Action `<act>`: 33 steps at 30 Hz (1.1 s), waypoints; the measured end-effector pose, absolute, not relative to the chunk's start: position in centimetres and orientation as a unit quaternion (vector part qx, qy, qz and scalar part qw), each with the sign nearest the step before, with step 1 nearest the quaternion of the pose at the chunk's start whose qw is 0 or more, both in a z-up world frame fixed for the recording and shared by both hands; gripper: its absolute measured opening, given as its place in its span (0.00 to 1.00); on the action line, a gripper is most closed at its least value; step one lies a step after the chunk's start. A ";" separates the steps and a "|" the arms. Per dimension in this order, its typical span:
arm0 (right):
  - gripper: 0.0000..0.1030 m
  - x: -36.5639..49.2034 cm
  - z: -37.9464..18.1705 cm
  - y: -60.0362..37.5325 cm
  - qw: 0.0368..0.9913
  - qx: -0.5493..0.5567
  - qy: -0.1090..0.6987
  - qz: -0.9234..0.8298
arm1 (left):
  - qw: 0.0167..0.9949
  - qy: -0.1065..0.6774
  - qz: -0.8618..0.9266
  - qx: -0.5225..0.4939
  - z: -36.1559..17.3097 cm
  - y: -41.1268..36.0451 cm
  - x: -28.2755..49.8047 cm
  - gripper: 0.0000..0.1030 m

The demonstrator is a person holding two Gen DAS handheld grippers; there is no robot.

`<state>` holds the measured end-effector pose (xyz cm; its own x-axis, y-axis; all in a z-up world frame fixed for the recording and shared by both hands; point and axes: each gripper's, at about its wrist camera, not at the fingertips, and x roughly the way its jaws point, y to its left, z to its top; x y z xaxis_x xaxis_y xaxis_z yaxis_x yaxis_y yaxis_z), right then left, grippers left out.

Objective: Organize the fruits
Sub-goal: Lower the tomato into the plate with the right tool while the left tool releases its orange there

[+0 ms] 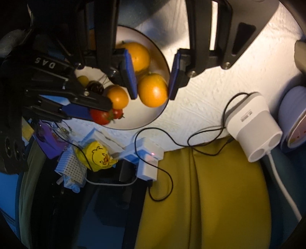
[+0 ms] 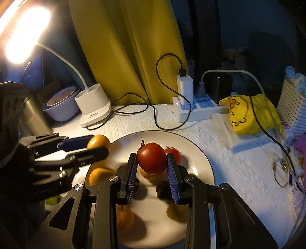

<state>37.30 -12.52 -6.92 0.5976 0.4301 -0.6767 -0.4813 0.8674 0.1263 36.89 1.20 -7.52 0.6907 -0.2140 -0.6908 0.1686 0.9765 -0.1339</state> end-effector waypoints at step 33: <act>0.55 38.3 -8.0 -9.6 0.891 -0.040 0.365 0.267 | 0.925 0.372 -0.059 -0.049 -6.0 2.8 32.9 0.34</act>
